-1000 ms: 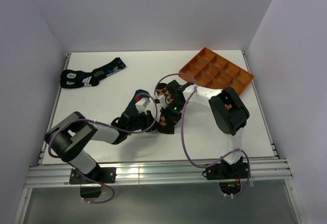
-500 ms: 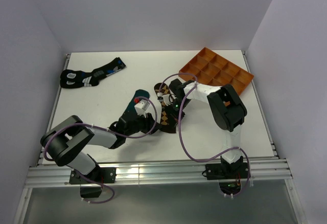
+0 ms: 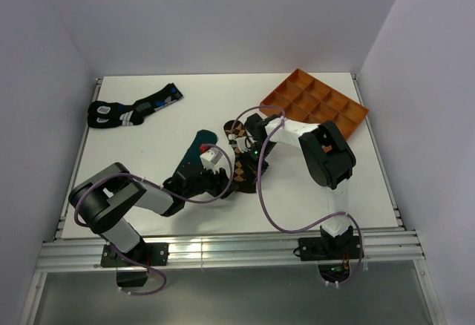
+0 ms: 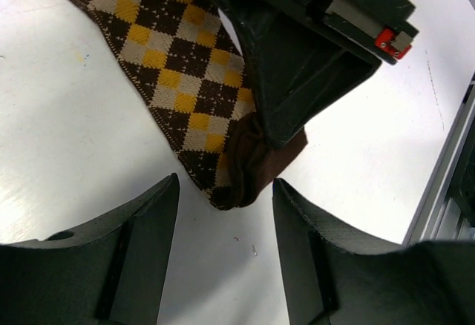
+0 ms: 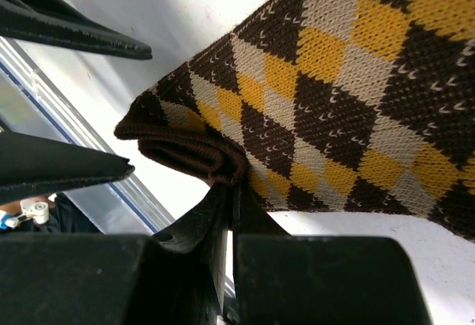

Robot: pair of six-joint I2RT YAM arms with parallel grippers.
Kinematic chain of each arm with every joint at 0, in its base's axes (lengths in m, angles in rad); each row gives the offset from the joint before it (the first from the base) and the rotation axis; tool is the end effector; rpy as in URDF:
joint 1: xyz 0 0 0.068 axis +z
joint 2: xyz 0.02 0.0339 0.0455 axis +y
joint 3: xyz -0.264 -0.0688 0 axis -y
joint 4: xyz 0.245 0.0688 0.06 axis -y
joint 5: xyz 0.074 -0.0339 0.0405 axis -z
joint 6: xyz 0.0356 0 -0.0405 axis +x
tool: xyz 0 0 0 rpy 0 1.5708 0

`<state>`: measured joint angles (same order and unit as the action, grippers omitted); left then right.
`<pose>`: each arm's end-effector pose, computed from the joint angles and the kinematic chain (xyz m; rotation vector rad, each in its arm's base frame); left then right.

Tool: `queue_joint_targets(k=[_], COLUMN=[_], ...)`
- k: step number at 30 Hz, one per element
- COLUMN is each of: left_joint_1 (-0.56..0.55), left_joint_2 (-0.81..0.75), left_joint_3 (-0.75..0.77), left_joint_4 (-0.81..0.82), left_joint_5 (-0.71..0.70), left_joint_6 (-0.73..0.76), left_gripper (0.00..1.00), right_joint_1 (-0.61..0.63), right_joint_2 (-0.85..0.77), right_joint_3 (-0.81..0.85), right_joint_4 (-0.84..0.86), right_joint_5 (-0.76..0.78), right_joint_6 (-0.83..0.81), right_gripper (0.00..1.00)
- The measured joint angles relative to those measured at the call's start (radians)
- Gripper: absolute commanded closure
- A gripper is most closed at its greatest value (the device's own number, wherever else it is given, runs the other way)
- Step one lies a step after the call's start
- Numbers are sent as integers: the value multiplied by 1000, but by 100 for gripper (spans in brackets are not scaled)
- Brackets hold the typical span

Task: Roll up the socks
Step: Roll the sock at the center of the board.

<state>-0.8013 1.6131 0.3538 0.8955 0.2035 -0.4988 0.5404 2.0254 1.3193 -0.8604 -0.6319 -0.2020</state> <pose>0.1793 -0.1954 0.1237 0.4566 2.0276 -1.0334 0.2994 0.2041 0.1346 1.0517 -2.6962 -0.9336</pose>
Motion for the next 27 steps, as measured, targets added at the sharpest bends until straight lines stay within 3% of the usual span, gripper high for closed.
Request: queue_joint_targets(k=[13,16,19,25,26,27], left_joint_1=[-1,-1,-1,-2,-3,-3], left_joint_2=[56,74,93,119,119,119], left_joint_3=[38,43,50,71,72,73], left_joint_4=[16,20,21,21,21,19], left_joint_5=[28,27,28,29,28,27], left_joint_6=[16,16,14,-5,-14,-20], left_gripper=[43,48,57,90,99,100], right_joint_1=[-3,-4,-4,-4,-4,-4], right_joint_2=[8,8,8,8,8,8], right_joint_3=[5,5,5,5,5,5], right_joint_4=[-5,-5,-5,-4,-4,-4], right_joint_5=[-5,-5,-5,-5,-4,-3], right_joint_6=[2,3,3,4,4,4], right_gripper=[100,100,100,100,100,100])
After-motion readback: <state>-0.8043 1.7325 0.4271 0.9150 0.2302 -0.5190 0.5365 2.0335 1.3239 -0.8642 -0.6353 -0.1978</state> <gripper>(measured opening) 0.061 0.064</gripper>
